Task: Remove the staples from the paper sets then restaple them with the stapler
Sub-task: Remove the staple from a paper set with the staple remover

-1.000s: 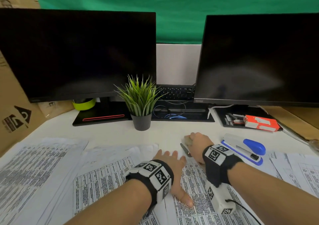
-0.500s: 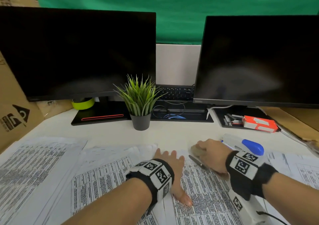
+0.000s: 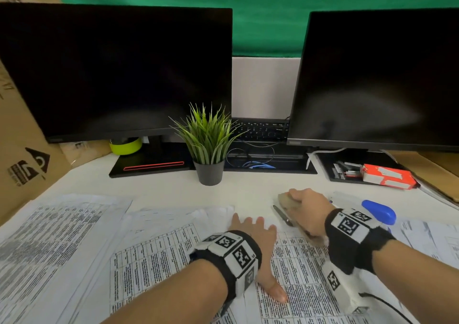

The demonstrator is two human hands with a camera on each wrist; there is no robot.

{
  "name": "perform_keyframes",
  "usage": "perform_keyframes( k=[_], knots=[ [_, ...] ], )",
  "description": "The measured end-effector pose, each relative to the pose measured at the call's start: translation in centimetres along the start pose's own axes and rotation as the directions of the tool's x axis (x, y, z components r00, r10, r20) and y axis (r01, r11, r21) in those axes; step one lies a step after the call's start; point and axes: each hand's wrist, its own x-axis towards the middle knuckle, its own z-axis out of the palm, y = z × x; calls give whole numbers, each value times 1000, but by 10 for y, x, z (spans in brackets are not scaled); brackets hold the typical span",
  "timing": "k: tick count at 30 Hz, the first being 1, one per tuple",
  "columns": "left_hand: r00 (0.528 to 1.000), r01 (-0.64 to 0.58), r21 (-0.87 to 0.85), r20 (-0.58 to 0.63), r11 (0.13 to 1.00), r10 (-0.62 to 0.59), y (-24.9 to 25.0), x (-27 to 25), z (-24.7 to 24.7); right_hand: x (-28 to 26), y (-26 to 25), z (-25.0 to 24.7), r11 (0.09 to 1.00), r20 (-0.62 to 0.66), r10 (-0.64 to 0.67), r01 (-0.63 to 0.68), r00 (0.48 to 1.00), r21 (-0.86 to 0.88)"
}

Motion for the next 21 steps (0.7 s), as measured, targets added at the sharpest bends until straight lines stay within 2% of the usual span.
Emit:
perform_keyframes(
  k=[3, 8, 13, 17, 21],
  knots=[
    [1000, -8, 10, 1, 1000, 8, 2, -3, -4, -21, 14, 1, 997, 51, -50, 53, 997, -58],
    [1000, 11, 28, 15, 1000, -12, 7, -5, -7, -26, 16, 12, 982, 26, 3, 2, 1000, -189],
    [999, -9, 54, 35, 999, 7, 9, -5, -8, 6, 3, 19, 983, -33, 114, -117, 993, -140],
    [1000, 1, 64, 12, 998, -2, 10, -2, -5, 23, -5, 11, 988, -15, 63, -65, 998, -141],
    [1000, 27, 89, -6, 996, -27, 13, -1, -6, -2, 4, 2, 996, -10, 6, -7, 1000, -88]
  ],
)
